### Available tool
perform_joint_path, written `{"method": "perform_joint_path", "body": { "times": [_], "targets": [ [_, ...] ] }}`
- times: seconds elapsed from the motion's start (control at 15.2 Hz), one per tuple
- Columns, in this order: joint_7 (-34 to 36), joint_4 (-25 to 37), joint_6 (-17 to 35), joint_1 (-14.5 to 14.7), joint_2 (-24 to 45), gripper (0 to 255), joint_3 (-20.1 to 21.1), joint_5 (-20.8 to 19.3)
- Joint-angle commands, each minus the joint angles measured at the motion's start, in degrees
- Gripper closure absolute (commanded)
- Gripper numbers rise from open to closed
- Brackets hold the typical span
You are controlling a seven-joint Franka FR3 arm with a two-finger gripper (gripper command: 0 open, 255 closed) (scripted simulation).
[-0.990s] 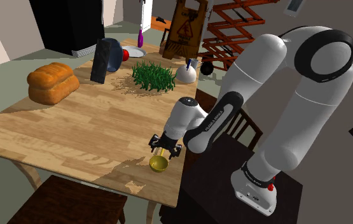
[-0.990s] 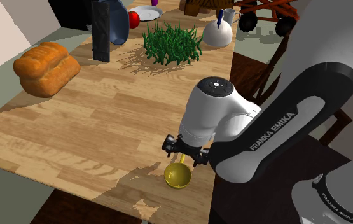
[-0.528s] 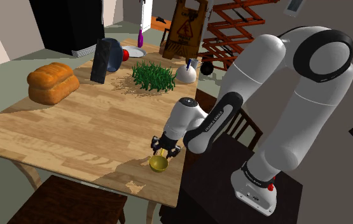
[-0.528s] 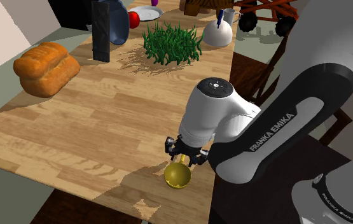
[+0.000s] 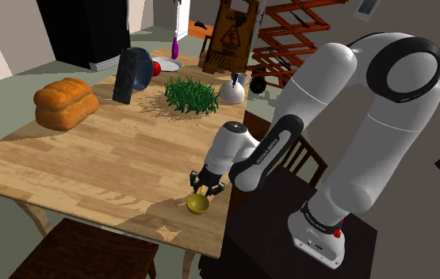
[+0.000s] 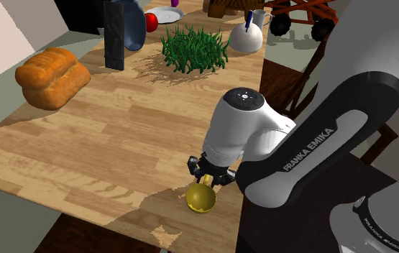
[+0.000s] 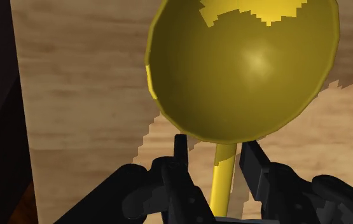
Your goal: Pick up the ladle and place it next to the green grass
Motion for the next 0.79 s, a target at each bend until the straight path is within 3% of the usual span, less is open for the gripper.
{"method": "perform_joint_path", "body": {
  "times": [0.0,0.33,0.73],
  "targets": [
    [0.2,0.3,0.2,0.2,0.3,255,-0.2,-0.2],
    [-5.4,-0.1,-4.6,-4.5,-5.3,255,6.3,8.1],
    [-11.0,0.2,-11.2,-4.9,-12.3,255,8.2,16.7]
  ]
}}
